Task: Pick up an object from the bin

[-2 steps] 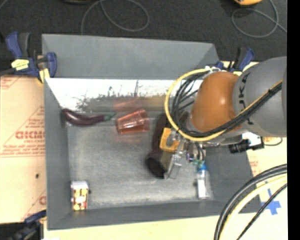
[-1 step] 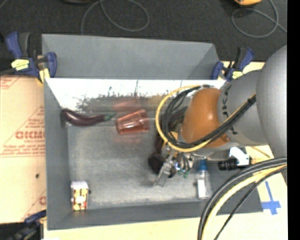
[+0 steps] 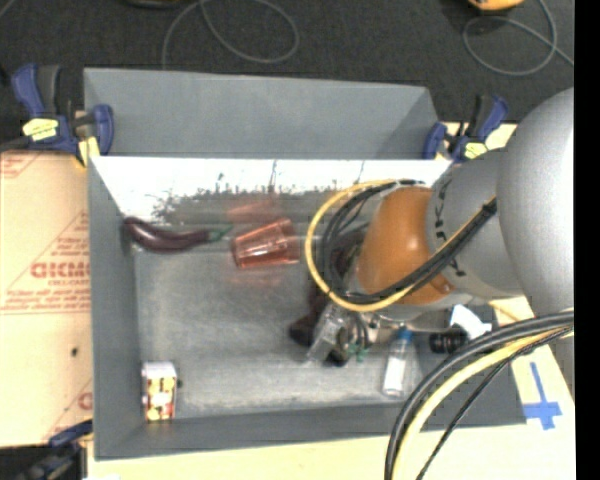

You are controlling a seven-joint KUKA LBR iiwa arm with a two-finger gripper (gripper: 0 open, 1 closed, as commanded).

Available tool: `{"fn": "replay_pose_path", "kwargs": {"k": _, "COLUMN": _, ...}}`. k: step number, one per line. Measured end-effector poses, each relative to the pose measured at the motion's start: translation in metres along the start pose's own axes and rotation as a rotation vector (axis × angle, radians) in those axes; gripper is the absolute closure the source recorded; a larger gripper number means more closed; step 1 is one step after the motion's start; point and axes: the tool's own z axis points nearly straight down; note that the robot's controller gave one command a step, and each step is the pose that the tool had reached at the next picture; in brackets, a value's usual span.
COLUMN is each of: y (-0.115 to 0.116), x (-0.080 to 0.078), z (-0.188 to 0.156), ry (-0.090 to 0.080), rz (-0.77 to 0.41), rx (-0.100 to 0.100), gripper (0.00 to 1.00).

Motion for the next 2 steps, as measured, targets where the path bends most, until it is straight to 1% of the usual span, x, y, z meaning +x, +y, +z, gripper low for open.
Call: {"fn": "replay_pose_path", "kwargs": {"k": 2, "y": -0.0003, "x": 0.0004, "z": -0.0026, "ry": 0.001, "rz": -0.001, "rx": 0.001, "gripper": 1.00}}
